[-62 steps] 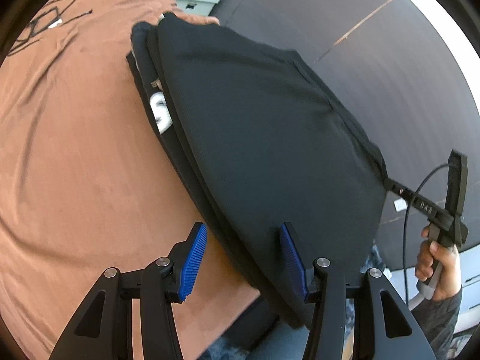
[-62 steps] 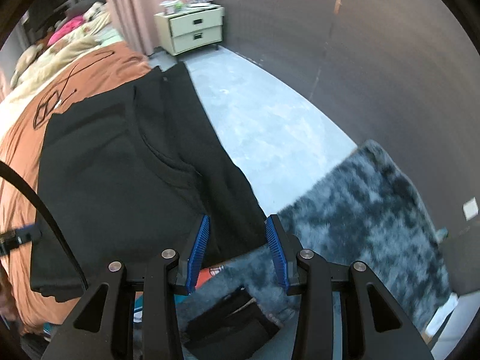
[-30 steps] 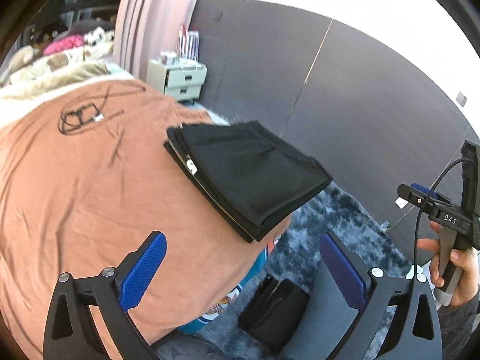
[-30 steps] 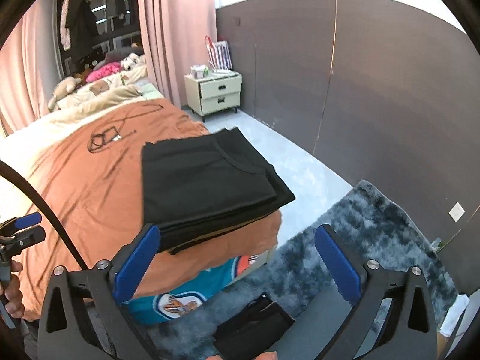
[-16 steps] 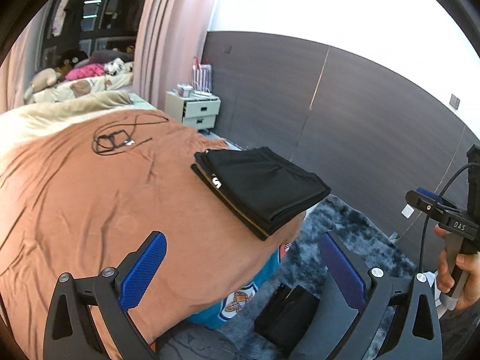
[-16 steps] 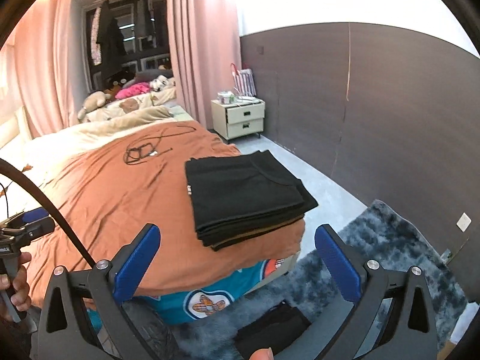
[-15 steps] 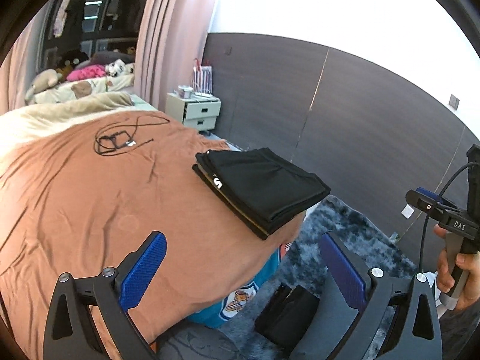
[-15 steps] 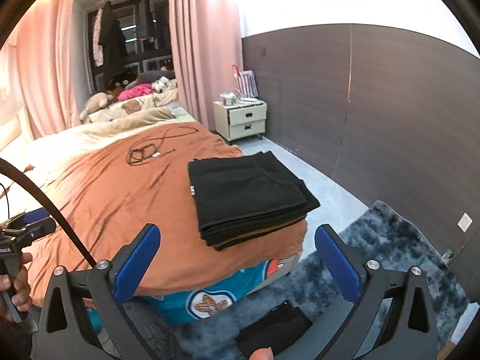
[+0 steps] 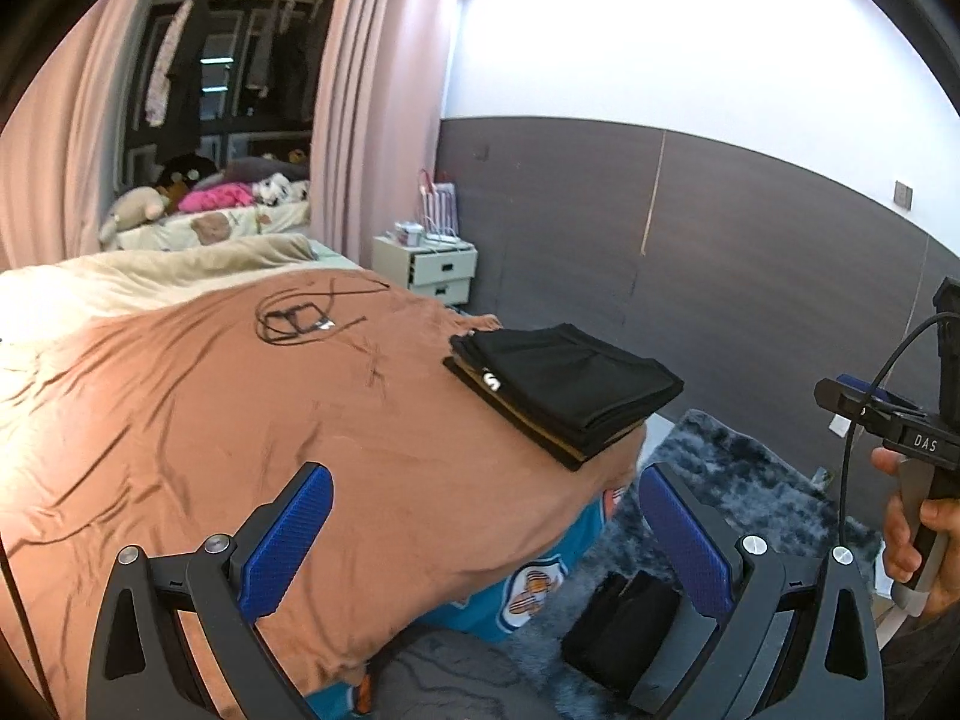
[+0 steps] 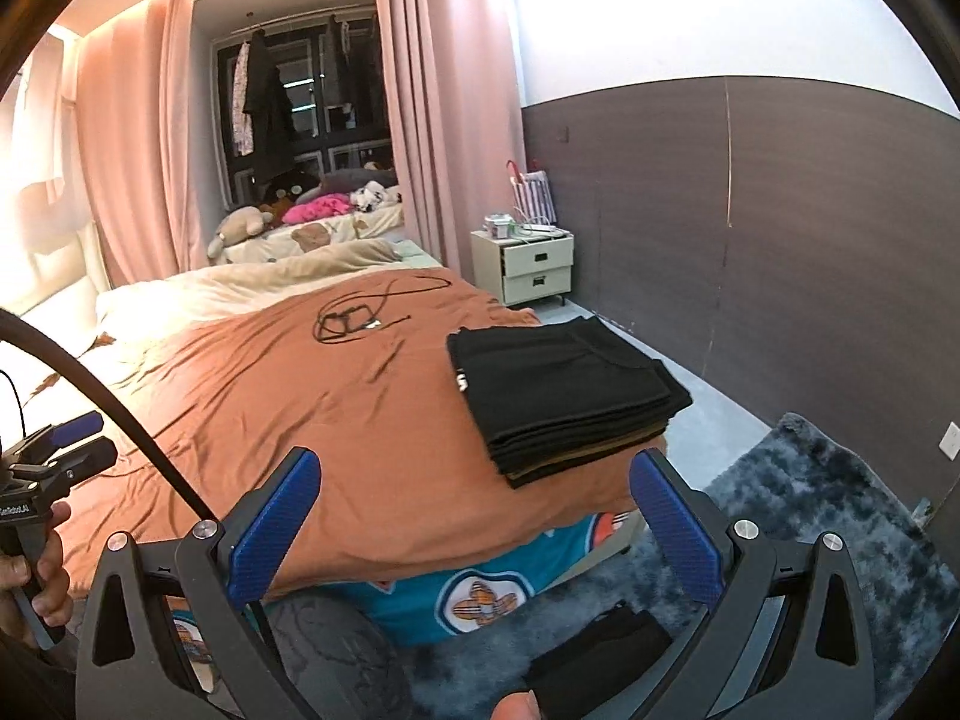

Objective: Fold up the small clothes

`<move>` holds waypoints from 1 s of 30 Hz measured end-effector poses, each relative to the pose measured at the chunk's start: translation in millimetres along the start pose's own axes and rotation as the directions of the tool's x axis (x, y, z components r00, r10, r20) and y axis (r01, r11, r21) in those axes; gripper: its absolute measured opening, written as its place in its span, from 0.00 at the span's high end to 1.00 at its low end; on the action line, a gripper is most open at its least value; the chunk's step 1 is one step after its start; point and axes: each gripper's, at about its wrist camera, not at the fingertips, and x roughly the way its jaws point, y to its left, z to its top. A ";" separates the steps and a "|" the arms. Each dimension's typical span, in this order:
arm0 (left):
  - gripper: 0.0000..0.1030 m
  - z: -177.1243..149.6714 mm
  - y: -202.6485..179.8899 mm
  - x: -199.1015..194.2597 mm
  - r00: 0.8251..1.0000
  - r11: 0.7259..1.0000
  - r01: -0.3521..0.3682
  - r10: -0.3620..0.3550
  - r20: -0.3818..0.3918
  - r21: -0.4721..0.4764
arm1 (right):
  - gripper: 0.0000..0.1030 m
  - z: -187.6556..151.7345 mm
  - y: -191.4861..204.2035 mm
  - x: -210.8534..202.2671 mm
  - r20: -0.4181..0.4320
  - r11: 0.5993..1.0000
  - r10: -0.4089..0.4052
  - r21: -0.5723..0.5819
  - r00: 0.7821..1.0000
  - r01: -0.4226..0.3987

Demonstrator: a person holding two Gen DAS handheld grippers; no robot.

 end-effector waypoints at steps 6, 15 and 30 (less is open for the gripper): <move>0.00 -19.4 21.3 -32.1 0.998 0.999 -0.050 0.050 0.040 0.003 | 0.00 -17.7 12.5 -6.8 0.017 1.000 0.011 -0.004 1.000 -0.011; 0.00 -50.6 46.7 -65.4 0.990 0.993 -0.120 0.120 0.075 -0.006 | 0.00 -38.2 24.8 -6.5 0.008 0.999 0.048 0.020 0.999 -0.048; 0.00 -93.8 54.6 -99.2 0.977 0.981 -0.194 0.195 0.085 -0.010 | 0.00 -67.3 44.4 -9.1 0.006 0.997 0.079 0.004 0.997 -0.079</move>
